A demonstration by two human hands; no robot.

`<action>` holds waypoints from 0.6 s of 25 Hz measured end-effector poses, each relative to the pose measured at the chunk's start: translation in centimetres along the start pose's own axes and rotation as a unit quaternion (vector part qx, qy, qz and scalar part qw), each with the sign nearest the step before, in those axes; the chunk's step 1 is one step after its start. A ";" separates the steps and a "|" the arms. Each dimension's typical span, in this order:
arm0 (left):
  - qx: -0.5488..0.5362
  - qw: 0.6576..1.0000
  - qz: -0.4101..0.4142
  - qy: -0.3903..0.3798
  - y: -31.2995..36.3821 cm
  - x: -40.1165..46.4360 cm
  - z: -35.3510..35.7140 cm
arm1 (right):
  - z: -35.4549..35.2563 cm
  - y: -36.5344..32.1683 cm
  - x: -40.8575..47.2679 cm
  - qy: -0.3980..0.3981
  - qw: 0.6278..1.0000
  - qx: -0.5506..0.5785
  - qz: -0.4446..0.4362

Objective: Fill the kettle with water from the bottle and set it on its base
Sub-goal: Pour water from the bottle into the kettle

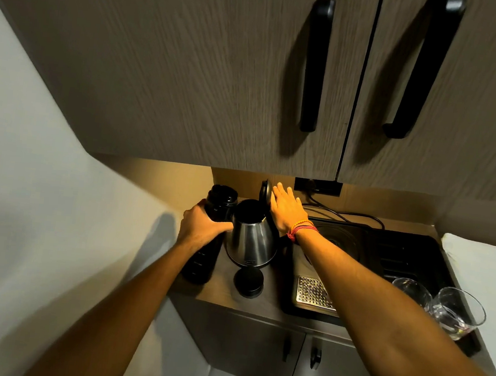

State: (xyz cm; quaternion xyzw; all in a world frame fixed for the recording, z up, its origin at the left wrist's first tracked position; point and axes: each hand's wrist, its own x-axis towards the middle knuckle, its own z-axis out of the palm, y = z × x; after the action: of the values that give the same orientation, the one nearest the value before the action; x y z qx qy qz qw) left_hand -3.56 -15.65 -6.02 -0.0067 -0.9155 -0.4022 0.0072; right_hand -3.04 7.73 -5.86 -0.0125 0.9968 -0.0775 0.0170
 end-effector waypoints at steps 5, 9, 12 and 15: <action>-0.146 0.979 -0.088 0.109 -3.7 -1.1 0.8 | 0.2 -0.4 0.3 0.002 0.997 0.077 -0.015; -0.165 0.976 -0.090 0.110 -5.6 -0.9 0.7 | -0.2 -1.8 0.9 0.016 0.990 0.139 0.023; -0.170 0.980 -0.061 0.087 -6.1 -1.0 0.5 | 0.0 -3.7 1.3 0.000 0.992 0.120 0.044; -0.169 0.983 -0.055 0.056 -6.9 -1.0 0.3 | 1.1 -4.6 1.3 -0.008 0.996 0.071 0.051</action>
State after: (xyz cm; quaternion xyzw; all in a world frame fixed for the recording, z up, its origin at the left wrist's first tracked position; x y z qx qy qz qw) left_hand -2.70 -20.10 -11.34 0.0649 -0.8316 -0.5505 0.0354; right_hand -4.16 2.99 -6.31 0.0393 0.9879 -0.1467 0.0300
